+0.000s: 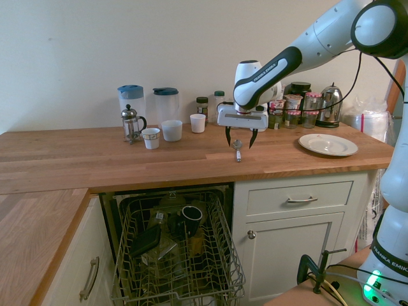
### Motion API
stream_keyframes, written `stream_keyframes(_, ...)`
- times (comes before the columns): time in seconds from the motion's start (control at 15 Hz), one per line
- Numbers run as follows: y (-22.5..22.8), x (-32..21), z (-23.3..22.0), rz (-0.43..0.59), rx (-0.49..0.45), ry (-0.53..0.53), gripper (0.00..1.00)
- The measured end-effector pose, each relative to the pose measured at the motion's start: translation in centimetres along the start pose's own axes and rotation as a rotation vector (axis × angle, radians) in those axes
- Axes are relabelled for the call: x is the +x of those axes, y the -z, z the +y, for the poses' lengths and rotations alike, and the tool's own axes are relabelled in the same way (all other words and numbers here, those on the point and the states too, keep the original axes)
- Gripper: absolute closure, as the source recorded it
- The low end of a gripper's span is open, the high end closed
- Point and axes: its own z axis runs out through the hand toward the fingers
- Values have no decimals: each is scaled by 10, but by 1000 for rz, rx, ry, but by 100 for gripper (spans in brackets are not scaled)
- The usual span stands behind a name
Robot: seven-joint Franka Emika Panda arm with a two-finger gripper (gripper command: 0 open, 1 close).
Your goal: Put the spoon in the dishwasher
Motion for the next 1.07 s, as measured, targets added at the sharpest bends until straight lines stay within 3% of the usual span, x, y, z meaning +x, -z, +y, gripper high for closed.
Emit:
stream_keyframes(0.4, -28, 7, -18, 1, -23, -27, 0)
stream_keyframes(0.47, -29, 7, -21, -1, -25, -31, 100)
stream_keyframes(1.07, -31, 6, -22, -15, -38, -39, 100)
